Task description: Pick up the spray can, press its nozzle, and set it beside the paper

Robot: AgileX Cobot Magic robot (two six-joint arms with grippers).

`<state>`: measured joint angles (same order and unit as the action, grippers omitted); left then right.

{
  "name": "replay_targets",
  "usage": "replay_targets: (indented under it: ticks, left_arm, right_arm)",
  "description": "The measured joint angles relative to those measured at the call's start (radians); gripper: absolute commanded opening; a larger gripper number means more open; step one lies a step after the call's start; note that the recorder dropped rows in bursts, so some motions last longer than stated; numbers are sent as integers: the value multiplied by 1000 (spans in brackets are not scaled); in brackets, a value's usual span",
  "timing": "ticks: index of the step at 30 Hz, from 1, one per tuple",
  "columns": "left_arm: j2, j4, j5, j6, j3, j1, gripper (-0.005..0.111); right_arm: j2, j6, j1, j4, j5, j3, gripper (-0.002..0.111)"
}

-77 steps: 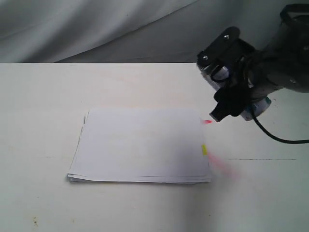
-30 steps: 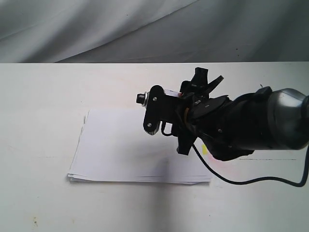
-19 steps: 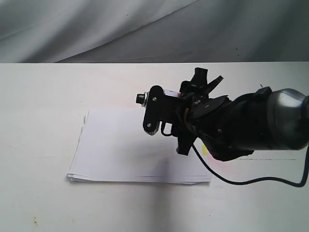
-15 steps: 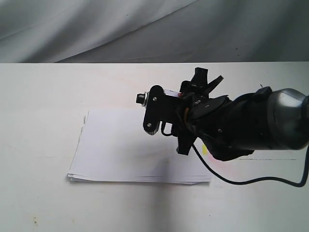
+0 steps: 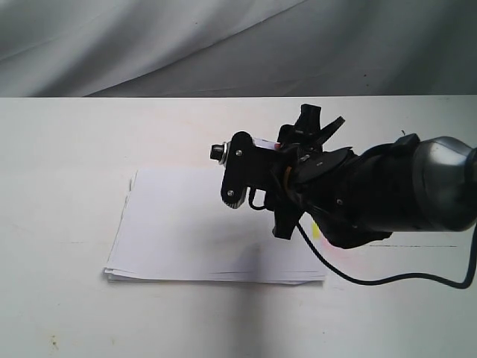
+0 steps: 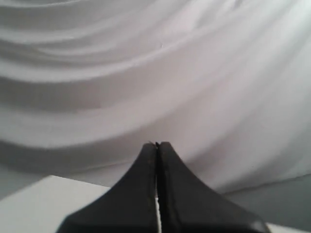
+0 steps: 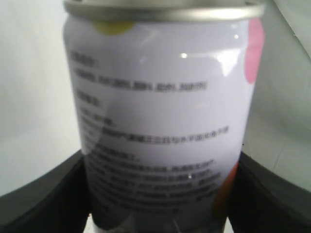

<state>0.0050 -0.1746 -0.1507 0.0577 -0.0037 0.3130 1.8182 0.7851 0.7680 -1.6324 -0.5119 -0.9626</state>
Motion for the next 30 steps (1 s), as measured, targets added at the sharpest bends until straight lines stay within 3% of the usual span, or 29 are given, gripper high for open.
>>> replay_targets:
  ticks: [9, 14, 20, 26, 30]
  left_arm:
    - [62, -295, 195, -234, 0, 0, 0]
    - [238, -351, 310, -208, -56, -7, 0]
    - [586, -357, 501, -171, -377, -15, 0]
    - [1041, -442, 784, 102, -739, -15, 0]
    - [1234, -530, 901, 250, -923, -15, 0]
  right_arm:
    - [0, 0, 0, -14, -2, 0, 0]
    - [0, 0, 0, -15, -7, 0, 0]
    - [0, 0, 0, -17, -15, 0, 0]
    - [0, 0, 0, -17, -19, 0, 0]
    - [0, 0, 0, -17, -21, 0, 0]
